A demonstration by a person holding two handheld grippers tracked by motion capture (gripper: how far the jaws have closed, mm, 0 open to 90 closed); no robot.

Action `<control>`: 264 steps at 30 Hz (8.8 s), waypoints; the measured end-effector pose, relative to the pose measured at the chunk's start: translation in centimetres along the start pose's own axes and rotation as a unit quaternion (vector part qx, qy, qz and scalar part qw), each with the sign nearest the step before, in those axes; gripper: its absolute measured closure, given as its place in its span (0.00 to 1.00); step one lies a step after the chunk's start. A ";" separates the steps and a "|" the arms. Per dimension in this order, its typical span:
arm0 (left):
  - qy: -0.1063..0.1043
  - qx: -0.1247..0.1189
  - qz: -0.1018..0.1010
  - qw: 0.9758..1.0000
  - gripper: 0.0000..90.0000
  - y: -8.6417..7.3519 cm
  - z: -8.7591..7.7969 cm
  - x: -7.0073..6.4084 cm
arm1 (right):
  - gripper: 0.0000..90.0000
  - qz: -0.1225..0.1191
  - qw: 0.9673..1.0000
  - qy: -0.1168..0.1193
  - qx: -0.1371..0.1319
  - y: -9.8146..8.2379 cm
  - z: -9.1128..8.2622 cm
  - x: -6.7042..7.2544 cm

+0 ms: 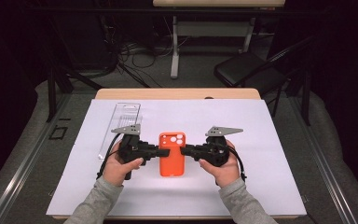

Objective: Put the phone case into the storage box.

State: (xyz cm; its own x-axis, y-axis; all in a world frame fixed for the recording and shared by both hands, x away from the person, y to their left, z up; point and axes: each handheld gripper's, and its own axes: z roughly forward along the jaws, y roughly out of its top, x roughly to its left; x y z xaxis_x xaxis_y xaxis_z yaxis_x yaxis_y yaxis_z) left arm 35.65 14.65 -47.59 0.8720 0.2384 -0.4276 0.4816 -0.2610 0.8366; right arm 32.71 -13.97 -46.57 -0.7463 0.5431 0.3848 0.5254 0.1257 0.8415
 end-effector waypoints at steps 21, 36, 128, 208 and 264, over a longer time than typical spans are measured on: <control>0.001 -0.001 -0.003 1.000 0.90 0.0 0.0 0.0 | 0.92 -0.003 1.000 -0.001 -0.001 0.0 0.0 0.0; 0.002 -0.005 -0.007 1.000 0.89 0.0 -0.1 0.1 | 0.92 -0.004 1.000 -0.005 -0.009 -0.1 0.0 0.1; 0.246 -0.029 0.043 0.968 0.42 0.7 -2.5 -1.9 | 0.92 -0.042 0.992 -0.117 -0.023 -0.1 -0.5 -1.2; 0.311 0.063 0.140 0.938 0.21 5.9 2.3 -5.2 | 0.92 -0.050 0.988 -0.141 -0.027 -0.7 -0.6 0.1; 0.369 0.123 0.197 0.900 0.77 6.1 4.3 -6.6 | 0.92 -0.047 0.989 -0.138 -0.022 -0.9 -0.4 0.3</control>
State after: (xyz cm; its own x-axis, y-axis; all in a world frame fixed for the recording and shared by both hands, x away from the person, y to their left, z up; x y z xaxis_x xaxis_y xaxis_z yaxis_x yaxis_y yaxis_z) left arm 33.23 7.49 -41.11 0.7276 0.6144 0.3053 0.2319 -0.6391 0.7334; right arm 31.87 -14.23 -47.09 -0.6477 0.7376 0.1908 0.4362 0.1537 0.8866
